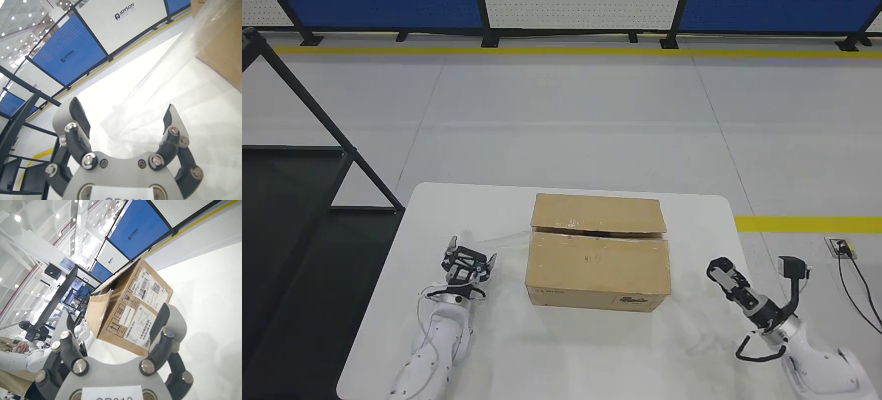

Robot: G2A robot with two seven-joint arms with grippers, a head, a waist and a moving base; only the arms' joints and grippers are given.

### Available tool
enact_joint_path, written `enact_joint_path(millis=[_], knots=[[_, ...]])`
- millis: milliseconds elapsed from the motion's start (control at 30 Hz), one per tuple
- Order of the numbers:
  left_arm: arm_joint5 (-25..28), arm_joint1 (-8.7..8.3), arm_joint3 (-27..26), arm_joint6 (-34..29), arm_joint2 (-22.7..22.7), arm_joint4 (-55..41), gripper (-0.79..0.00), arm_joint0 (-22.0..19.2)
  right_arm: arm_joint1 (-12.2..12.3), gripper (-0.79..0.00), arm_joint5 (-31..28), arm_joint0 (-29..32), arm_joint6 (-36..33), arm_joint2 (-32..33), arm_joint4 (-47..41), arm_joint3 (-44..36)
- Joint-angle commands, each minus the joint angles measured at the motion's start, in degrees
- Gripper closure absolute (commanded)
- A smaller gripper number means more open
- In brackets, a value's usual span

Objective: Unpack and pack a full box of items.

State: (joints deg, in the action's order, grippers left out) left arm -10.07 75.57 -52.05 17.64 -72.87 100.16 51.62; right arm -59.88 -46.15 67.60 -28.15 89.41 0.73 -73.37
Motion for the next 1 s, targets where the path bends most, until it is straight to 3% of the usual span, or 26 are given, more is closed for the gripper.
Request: enact_joint_path(millis=[0, 167, 400, 667, 967], knots=[[-2.17, 0.54, 3.88, 0.79, 0.42, -1.30, -0.785, -2.19, 0.07, -0.785, -0.08, 0.46, 0.31, 0.33, -0.05, -0.19], [-7.55, 1.55, 9.21, 3.87, 0.33, -4.61, -0.785, -5.37, 0.19, -0.785, 0.08, 1.21, 0.82, 0.72, -0.06, -0.64], [-12.28, 1.69, 10.51, 8.75, -1.95, -7.90, -0.785, -5.98, 0.23, -0.785, 0.69, 1.04, 0.95, 0.35, 0.12, -0.92], [-16.15, 0.79, 4.47, 11.33, -5.59, -7.98, -0.785, -2.46, 0.23, -0.785, 0.93, -0.01, 0.58, -0.50, 0.14, -0.58], [-18.10, -0.36, -4.07, 7.10, -9.14, -4.59, -0.785, 3.01, 0.28, -0.785, 0.62, -1.17, 0.14, -1.17, -0.22, 0.34]])
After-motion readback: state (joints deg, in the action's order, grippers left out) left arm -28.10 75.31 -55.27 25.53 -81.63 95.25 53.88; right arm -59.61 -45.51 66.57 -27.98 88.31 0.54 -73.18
